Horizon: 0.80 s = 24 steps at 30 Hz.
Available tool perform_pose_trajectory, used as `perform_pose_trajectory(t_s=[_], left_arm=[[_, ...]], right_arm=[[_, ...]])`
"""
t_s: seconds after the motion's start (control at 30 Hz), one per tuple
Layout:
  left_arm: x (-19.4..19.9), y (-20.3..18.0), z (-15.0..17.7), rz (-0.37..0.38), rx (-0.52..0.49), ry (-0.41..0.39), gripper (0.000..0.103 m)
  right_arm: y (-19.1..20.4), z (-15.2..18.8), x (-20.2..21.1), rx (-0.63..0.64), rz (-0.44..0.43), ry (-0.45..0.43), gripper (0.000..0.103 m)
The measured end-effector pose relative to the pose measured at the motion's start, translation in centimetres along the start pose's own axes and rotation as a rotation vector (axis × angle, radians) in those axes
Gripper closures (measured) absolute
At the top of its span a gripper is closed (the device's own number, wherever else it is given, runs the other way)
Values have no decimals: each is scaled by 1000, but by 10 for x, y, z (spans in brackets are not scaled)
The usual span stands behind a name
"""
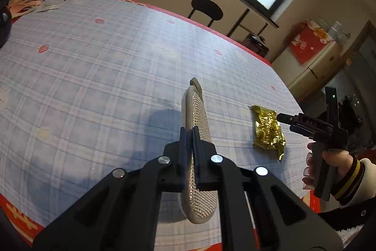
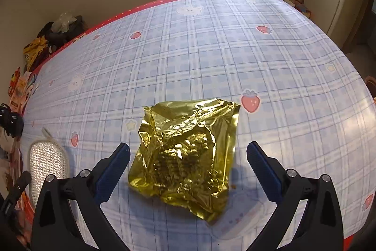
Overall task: Collect trash
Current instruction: 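Grasp the gold foil wrapper with the right gripper while the left holds the sponge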
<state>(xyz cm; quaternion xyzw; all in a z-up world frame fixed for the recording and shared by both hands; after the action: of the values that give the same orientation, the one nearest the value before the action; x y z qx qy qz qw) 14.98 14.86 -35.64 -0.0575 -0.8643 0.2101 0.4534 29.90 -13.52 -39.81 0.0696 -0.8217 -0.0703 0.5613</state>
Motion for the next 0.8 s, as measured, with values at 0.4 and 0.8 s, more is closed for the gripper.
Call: perform_pose_trajectory(t_s=[0.4,0.8], left_arm=[[2,3,12,-25,33,-14,94],[-2,8,18,-33,33,5,94]], right_arm=[[-6,6,-38,-45,73,92,5],[2,21,-39,29,83,88,4]])
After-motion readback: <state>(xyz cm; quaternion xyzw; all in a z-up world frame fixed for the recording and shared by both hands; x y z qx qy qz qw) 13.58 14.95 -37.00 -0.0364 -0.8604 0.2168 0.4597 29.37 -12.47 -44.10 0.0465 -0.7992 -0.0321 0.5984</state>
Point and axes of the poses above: each gripper's, at about its wrist camera, not at the fingertips, and x roughly against the way its jaws point, y to its left, z to its underside, the point moved 8 cm from there along -x, roughly the way its jaws point, and after that the axes turned 5 degrees about y, right-handed, at the moved point
